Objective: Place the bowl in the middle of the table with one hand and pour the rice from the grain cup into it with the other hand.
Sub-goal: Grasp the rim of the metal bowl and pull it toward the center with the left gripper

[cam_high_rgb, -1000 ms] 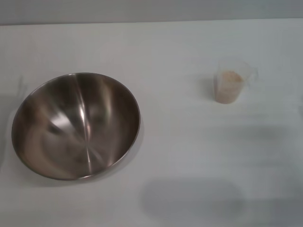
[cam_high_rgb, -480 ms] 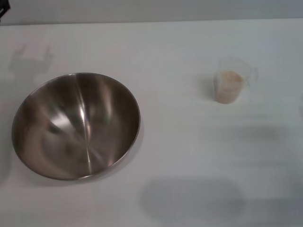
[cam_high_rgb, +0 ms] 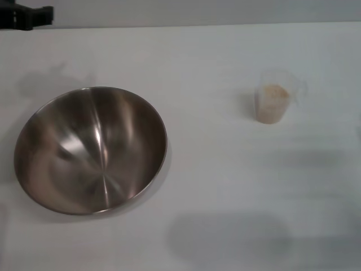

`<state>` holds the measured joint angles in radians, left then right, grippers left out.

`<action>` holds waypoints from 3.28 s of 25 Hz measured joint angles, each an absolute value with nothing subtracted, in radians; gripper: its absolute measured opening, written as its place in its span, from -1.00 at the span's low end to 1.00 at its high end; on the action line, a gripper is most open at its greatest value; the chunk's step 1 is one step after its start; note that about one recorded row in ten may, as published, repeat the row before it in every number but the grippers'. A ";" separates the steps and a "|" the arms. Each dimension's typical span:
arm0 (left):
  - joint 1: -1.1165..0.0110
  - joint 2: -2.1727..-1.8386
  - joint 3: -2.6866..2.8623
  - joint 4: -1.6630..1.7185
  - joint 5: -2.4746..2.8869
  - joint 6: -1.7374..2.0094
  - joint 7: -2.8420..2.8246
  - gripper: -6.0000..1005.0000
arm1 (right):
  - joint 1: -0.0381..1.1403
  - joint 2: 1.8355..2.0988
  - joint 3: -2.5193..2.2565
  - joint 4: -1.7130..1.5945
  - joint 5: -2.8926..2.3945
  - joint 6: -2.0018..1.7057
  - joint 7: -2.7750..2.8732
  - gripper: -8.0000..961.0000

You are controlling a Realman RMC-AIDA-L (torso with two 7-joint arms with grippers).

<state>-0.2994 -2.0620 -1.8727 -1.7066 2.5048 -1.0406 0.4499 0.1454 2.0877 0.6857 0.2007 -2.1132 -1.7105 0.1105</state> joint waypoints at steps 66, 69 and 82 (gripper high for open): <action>-0.356 -2.066 -1.831 -1.541 2.693 -1.374 0.581 0.57 | 0.138 2.089 0.684 0.198 -2.115 -1.710 0.110 0.43; -0.358 -2.065 -1.826 -1.544 2.693 -1.375 0.584 0.32 | 0.138 2.089 0.684 0.198 -2.115 -1.710 0.110 0.43; -0.389 -2.062 -1.848 -1.526 2.687 -1.399 0.588 -0.76 | 0.141 2.089 0.684 0.199 -2.115 -1.710 0.107 0.43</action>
